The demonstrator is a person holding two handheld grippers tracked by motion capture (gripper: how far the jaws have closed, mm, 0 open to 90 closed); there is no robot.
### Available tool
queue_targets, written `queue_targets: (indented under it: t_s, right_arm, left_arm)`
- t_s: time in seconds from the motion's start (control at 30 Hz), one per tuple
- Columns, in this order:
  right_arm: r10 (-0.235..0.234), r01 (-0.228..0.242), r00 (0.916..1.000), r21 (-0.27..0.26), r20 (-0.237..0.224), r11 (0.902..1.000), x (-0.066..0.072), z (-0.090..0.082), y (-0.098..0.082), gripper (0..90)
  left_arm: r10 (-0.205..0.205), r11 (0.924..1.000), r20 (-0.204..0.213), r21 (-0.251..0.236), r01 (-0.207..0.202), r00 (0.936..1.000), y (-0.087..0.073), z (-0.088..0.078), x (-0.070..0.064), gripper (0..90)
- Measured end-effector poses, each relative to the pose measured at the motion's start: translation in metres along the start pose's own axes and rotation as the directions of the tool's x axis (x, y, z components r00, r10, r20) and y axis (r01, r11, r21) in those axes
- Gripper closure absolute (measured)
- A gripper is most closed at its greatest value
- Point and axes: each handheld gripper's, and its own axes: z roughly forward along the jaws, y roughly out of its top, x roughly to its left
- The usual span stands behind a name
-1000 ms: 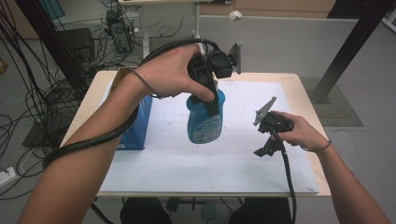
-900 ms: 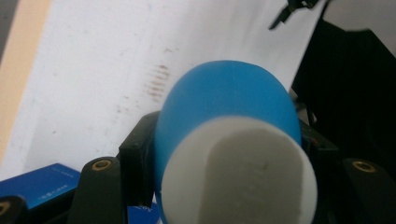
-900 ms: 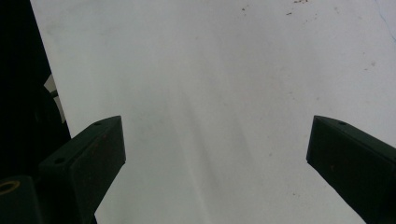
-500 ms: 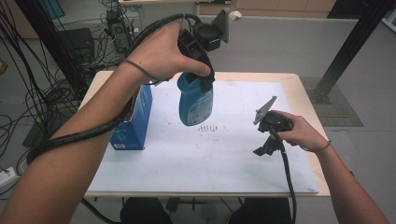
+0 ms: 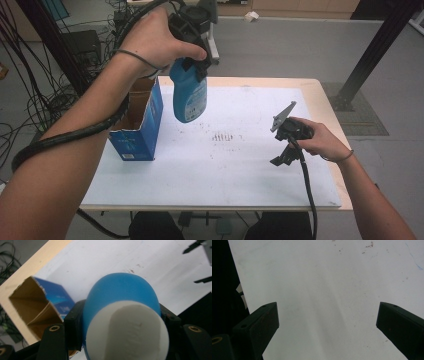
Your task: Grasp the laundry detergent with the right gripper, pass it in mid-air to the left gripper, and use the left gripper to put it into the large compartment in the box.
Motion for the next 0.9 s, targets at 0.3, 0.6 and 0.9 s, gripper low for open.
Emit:
queue_targets:
  t_s: [0.3, 0.6, 0.9]
  right_arm:
    - [-0.001, 0.001, 1.0, 0.001, -0.005, 1.0, 0.0, 0.001, 0.002, 4.4]
    - [0.0, 0.0, 0.9999, -0.003, -0.01, 1.0, 0.0, 0.002, 0.004, 4.4]
    - [0.001, -0.001, 0.9999, -0.007, -0.011, 1.0, 0.0, 0.003, 0.005, 4.4]
  left_arm:
    - [-0.148, 0.9889, -0.005, -0.006, 0.148, 0.9889, -0.009, -0.004, 0.035, 37.6]
    - [-0.245, 0.9694, -0.033, -0.019, 0.245, 0.9689, -0.025, -0.006, 0.072, 37.7]
    - [-0.344, 0.9388, -0.058, -0.017, 0.344, 0.9371, -0.041, -0.009, 0.103, 37.6]
